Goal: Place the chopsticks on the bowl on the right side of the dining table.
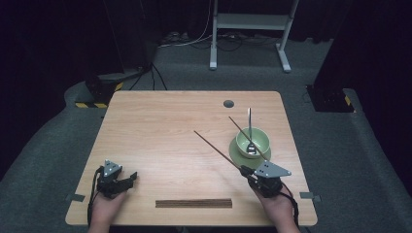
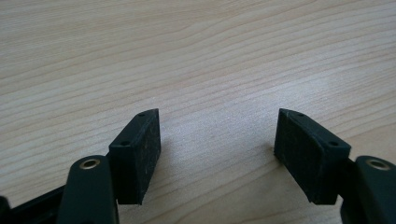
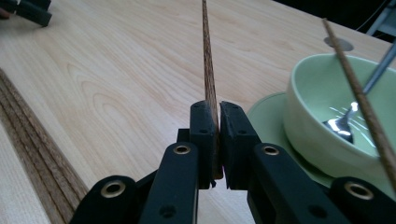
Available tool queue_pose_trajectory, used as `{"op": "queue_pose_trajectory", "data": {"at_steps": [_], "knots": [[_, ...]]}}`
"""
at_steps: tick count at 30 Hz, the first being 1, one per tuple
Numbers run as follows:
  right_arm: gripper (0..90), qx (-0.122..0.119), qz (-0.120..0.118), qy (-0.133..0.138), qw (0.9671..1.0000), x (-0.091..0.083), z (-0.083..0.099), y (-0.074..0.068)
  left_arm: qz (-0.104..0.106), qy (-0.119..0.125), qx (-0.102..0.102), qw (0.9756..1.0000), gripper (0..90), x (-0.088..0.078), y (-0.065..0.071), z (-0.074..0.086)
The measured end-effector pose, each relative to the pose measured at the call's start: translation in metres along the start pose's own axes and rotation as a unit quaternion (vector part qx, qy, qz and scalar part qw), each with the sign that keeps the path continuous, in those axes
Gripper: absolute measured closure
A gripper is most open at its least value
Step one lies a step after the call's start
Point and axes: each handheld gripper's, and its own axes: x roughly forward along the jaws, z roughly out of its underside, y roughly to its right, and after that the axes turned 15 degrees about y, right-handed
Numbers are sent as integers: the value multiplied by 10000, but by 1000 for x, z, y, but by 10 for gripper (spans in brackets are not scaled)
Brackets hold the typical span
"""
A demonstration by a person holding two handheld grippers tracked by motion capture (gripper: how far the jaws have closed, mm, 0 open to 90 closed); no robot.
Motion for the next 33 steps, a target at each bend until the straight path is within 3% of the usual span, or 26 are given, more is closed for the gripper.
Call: {"op": "queue_pose_trajectory", "data": {"at_steps": [18, 33], "knots": [[844, 236, 446, 157, 9986, -17, 1, 24, 0, 10, 10, 10000, 317, 0, 0, 0], [843, 378, 835, 113, 9957, -24, 6, 37, 5, 5, -6, 10000, 317, 0, 0, 0]]}}
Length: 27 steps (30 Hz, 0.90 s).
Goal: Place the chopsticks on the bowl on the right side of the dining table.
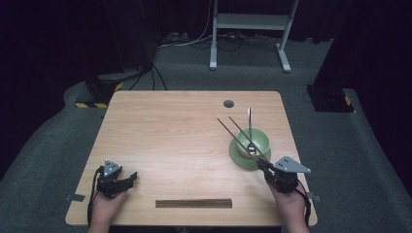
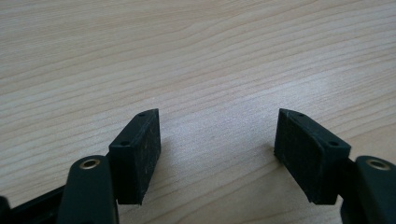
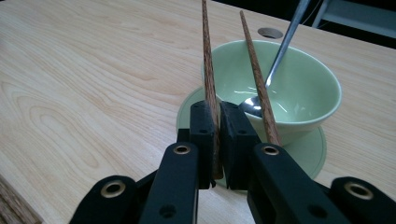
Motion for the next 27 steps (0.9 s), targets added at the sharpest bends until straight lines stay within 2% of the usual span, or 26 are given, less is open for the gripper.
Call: {"op": "queue_pose_trajectory", "data": {"at_steps": [10, 12, 15, 19, 27], "knots": [[844, 114, 230, -79, 9996, -2, 3, 6, -25, 18, 76, 10000, 318, 0, 1, 0], [844, 123, 264, -75, 9995, -2, 3, 8, -5, 21, 5, 10000, 318, 0, 0, 0], [844, 153, 292, -100, 9994, -2, 4, 8, -20, 14, 66, 10000, 318, 0, 1, 0], [844, 164, 324, -116, 9993, -1, 5, 9, 3, 13, -9, 10000, 318, 0, 0, 0], [844, 188, 368, -190, 9990, 0, 6, 10, -20, 22, 39, 10000, 318, 0, 1, 0]]}}
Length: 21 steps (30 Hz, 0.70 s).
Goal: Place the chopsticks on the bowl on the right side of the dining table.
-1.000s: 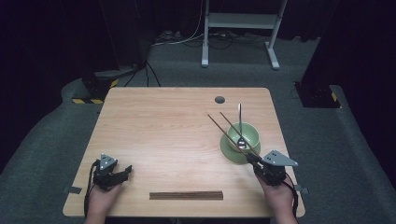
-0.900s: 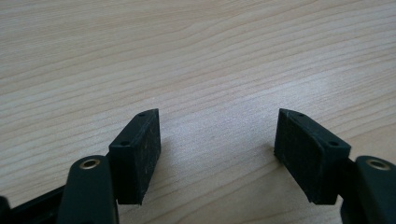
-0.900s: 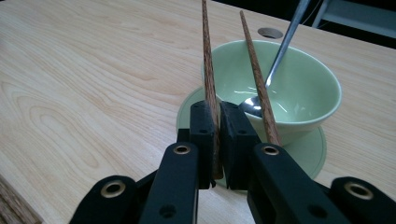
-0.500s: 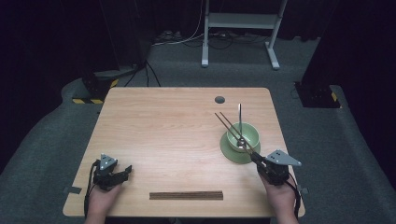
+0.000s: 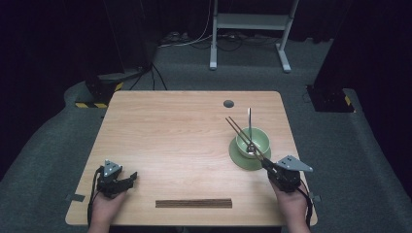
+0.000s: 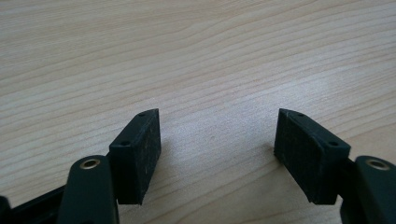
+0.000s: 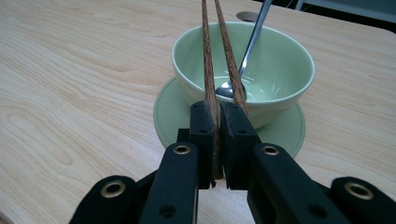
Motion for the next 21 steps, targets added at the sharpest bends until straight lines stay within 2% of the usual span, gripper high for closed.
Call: {"op": "queue_pose_trajectory", "data": {"at_steps": [11, 21], "knots": [[841, 29, 99, 3, 9999, 2, 1, 2, 18, -3, -39, 10000, 318, 0, -1, 0], [834, 48, 90, 27, 9999, 3, 1, 3, 12, 1, -27, 10000, 318, 0, 0, 0]]}}
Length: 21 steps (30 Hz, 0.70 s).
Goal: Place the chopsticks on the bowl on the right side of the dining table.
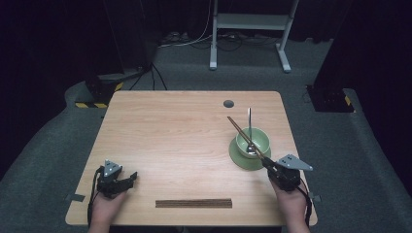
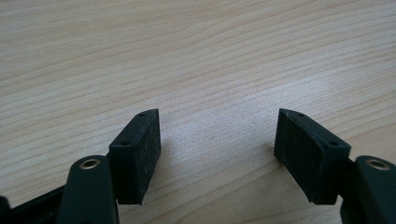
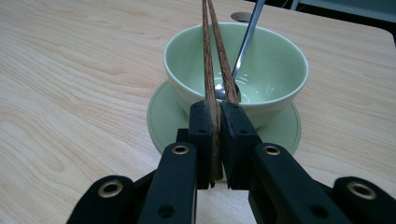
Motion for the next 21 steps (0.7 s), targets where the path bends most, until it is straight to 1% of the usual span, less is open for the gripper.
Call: {"op": "queue_pose_trajectory", "data": {"at_steps": [3, 5, 7, 8, 9, 10, 12, 14, 16, 19, 21], "knots": [[812, -23, 2, 28, 10000, -1, -1, 0, 2, -1, -10, 10000, 317, 0, 0, 0], [797, -13, -7, 60, 10000, -1, -1, -1, -14, -2, 30, 10000, 318, 0, 0, 0], [775, -23, -11, 109, 9999, -3, -3, -2, -1, 0, 0, 10000, 318, 0, 0, 0], [742, -38, 5, 159, 9999, -5, -5, -2, 5, -3, -8, 10000, 317, 0, 0, 0], [742, -38, 5, 159, 9999, -5, -5, -2, 5, -3, -8, 10000, 318, 0, 0, 0], [690, -47, 42, 234, 9997, -8, -7, -3, 6, -7, -14, 10000, 318, 0, 0, 0], [632, -51, 46, 253, 9997, -11, -7, -3, 9, -8, -13, 10000, 318, 0, 0, 0], [574, -72, 32, 253, 9996, -13, -5, -4, 15, -7, -18, 10000, 319, 0, 0, 0], [543, -112, 117, 228, 9996, -18, -2, -4, 17, -6, -12, 10000, 319, 0, 0, 0], [506, -71, 175, 226, 9996, -24, 2, -1, 20, -6, -5, 10000, 321, 0, 0, 0], [501, -27, 221, 177, 9996, -26, 7, 0, 50, -5, 40, 10000, 324, 0, 0, 0]]}}
